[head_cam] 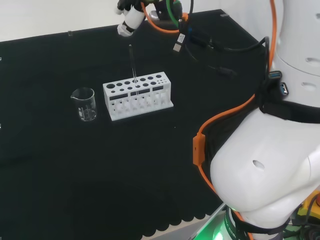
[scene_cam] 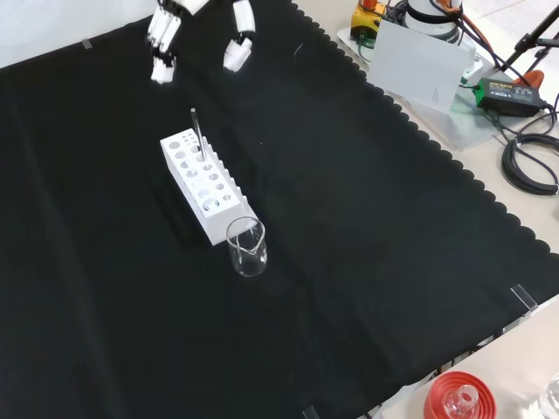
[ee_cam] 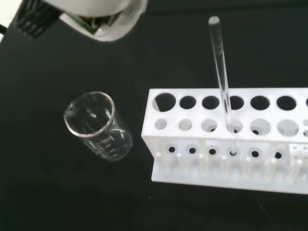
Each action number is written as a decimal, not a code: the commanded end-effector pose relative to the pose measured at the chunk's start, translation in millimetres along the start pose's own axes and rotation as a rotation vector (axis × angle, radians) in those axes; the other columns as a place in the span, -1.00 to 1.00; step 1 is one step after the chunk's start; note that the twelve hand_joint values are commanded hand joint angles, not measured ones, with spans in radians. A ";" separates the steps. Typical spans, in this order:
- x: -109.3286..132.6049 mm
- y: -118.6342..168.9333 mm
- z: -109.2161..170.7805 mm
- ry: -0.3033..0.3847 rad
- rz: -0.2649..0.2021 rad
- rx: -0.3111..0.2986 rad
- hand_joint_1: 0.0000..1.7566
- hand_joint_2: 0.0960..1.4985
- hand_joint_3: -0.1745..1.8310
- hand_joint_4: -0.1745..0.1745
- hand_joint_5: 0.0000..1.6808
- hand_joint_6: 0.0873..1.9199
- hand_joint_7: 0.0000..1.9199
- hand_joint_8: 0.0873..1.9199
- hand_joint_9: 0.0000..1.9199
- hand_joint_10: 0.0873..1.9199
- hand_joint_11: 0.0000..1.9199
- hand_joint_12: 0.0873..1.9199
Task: Take the glass rod from the white test tube rack.
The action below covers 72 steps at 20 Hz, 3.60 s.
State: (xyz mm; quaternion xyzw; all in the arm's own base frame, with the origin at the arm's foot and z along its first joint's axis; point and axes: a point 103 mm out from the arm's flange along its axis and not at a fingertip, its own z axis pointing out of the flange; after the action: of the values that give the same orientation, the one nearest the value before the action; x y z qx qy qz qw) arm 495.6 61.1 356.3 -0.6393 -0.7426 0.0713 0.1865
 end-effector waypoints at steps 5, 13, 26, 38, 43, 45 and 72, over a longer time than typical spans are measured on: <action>-5.6 24.5 22.3 0.027 -0.011 0.047 0.02 -0.33 -0.06 -0.23 -0.56 -0.84 -0.75 -0.15 -0.55 -0.09 -0.53 0.39; -13.7 27.6 39.6 0.045 -0.006 0.080 0.02 -0.33 -0.06 -0.24 -0.56 -0.83 -0.74 -0.15 -0.54 -0.09 -0.53 0.39; -23.7 44.3 56.9 0.074 -0.017 0.126 0.01 -0.33 -0.06 -0.24 -0.56 -0.80 -0.73 -0.15 -0.53 -0.09 -0.52 0.39; -34.5 66.0 70.3 0.062 -0.019 0.178 0.01 -0.32 -0.06 -0.33 -0.52 -0.54 -0.66 -0.15 -0.48 -0.11 -0.49 0.38; -38.7 68.7 71.2 0.049 -0.026 0.186 0.01 -0.32 -0.05 -0.61 -0.43 -0.31 -0.52 -0.16 -0.35 -0.16 -0.35 0.34; -43.8 69.7 72.8 0.062 -0.028 0.176 0.01 -0.32 -0.05 -0.72 -0.40 -0.25 -0.47 -0.16 -0.30 -0.17 -0.29 0.32; -37.8 84.7 72.4 0.114 -0.057 0.044 0.33 0.23 -0.56 -1.00 0.22 -0.07 0.23 -0.26 0.57 -0.73 0.74 -0.40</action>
State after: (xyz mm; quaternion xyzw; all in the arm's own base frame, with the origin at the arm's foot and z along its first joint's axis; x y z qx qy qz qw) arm 550.0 44.9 250.9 -0.6181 -0.7419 0.0655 0.2514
